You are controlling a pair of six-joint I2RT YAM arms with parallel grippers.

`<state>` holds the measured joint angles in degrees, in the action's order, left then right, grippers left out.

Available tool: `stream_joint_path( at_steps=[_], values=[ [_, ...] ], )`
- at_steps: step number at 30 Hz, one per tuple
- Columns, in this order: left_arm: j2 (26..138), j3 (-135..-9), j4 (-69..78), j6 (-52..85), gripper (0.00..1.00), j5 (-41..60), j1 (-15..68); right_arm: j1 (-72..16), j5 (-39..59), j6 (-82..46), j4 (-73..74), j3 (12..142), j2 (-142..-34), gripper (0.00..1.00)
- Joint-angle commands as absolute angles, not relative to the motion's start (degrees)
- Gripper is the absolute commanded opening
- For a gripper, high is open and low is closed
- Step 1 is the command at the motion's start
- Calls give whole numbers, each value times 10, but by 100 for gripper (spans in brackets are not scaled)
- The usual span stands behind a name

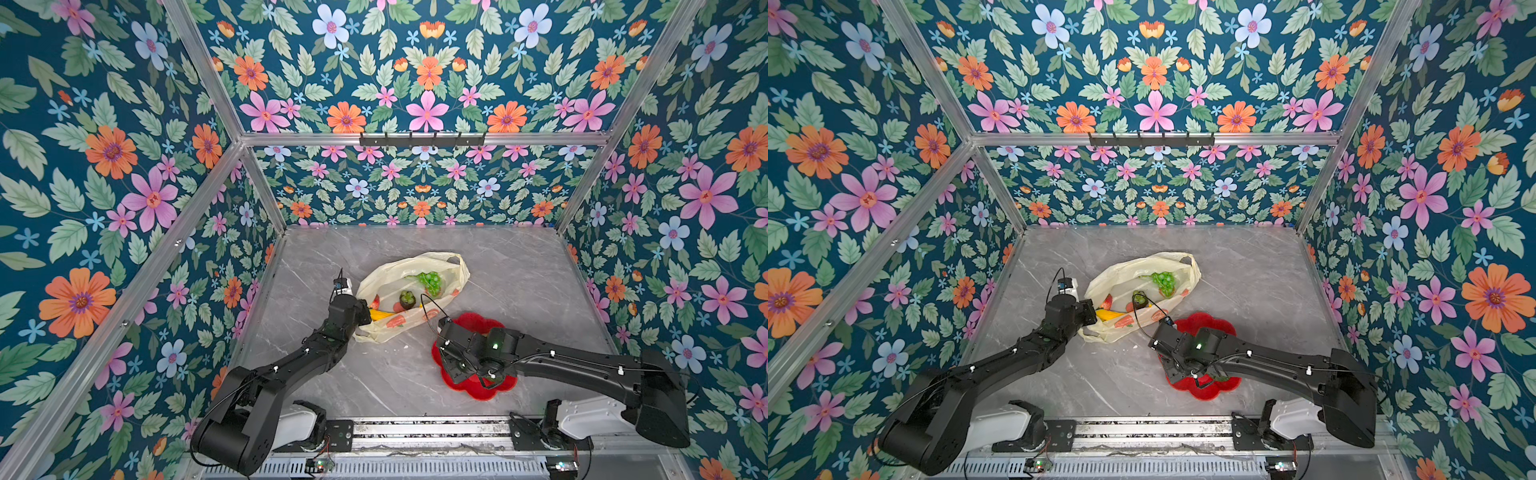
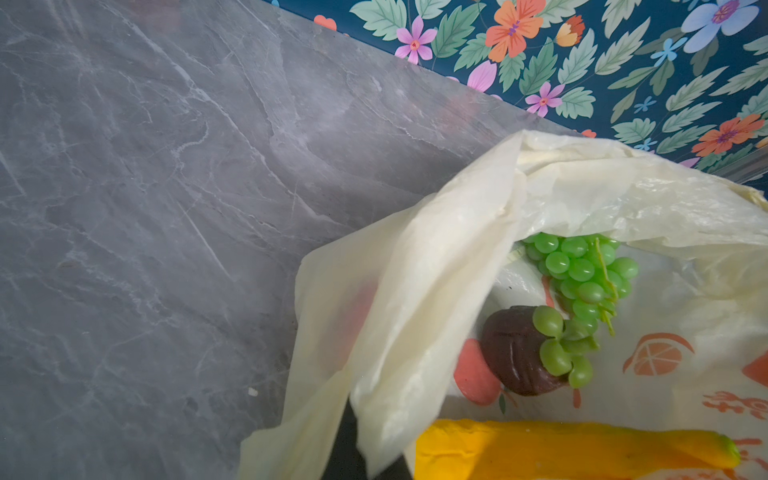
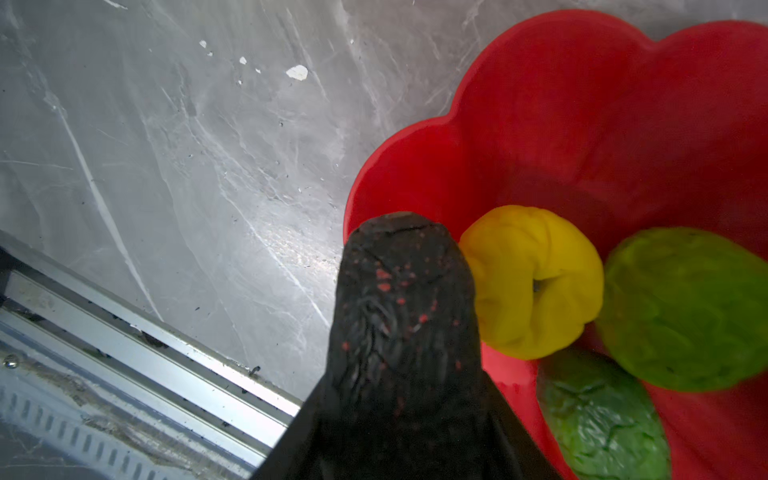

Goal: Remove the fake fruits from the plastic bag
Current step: 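Lift the dark fruit out and carry it over the red bowl, then lower the dark fruit into the red bowl and open the right gripper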

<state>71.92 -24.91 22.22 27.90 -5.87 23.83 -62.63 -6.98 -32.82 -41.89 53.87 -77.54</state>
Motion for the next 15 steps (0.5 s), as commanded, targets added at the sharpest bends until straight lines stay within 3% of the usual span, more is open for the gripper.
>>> stream_joint_path(
  at_steps=[1,15],
  values=[
    [721,-255,224,271,0,-60,238,-626,-65,-328,-405,533,-782,35],
    [720,-255,223,270,0,-59,238,-627,-81,-300,-438,518,-809,35]
  ],
)
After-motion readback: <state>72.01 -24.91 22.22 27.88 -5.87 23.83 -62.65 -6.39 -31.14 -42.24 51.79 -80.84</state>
